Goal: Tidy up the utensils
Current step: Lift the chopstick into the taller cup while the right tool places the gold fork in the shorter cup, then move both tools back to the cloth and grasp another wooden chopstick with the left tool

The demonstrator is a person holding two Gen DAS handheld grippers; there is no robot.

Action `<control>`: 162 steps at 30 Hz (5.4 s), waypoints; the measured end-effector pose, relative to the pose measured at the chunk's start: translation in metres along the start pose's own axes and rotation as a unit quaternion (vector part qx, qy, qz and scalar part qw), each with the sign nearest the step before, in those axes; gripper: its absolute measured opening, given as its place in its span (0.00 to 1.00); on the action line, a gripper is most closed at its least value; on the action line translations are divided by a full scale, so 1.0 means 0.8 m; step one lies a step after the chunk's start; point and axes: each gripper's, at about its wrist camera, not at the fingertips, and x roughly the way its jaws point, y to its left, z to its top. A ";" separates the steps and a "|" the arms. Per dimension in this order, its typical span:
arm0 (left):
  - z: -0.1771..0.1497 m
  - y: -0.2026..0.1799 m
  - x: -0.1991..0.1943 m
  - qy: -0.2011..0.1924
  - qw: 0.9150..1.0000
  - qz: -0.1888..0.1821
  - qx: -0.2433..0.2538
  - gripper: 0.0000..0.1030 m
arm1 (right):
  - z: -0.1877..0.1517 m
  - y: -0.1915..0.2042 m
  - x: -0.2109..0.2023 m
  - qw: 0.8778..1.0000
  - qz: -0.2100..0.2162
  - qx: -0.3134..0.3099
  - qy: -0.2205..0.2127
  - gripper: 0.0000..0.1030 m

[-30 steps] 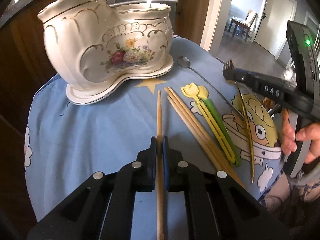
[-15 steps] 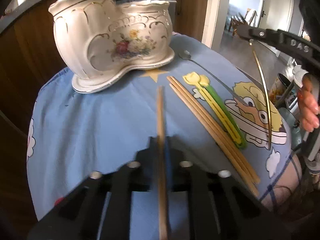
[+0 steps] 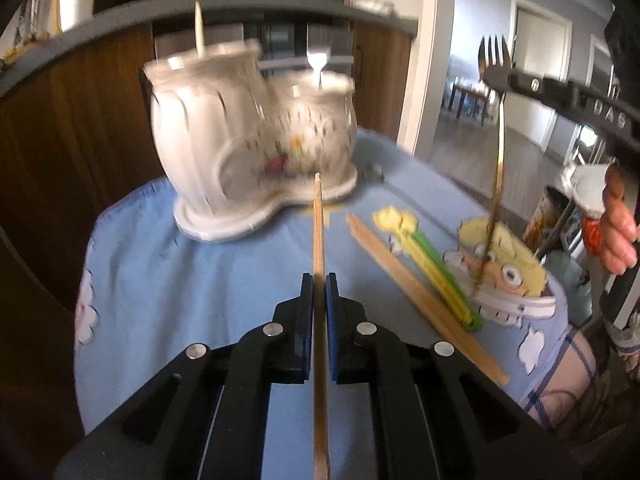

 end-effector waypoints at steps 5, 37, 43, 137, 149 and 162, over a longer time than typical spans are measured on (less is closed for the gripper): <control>0.017 0.006 -0.029 -0.063 0.998 0.001 -0.005 0.06 | 0.017 0.011 -0.010 1.000 0.002 -0.010 -0.025 0.03; 0.116 0.027 -0.056 -0.183 0.982 -0.038 -0.006 0.06 | 0.067 0.012 -0.009 0.998 -0.035 0.004 -0.056 0.03; 0.132 0.031 -0.059 -0.199 0.979 -0.037 -0.007 0.06 | 0.085 0.011 -0.017 0.996 -0.046 0.013 -0.076 0.03; 0.097 0.101 -0.067 -0.175 0.975 0.100 -0.096 0.95 | 0.018 -0.041 0.056 0.997 -0.042 0.060 0.018 0.95; 0.054 0.065 -0.038 -0.103 0.988 0.093 -0.073 0.95 | -0.028 -0.060 0.049 0.994 -0.064 0.057 0.068 0.95; 0.021 0.031 0.010 -0.033 0.993 0.075 -0.083 0.95 | -0.059 -0.070 0.061 0.990 -0.077 0.047 0.110 0.95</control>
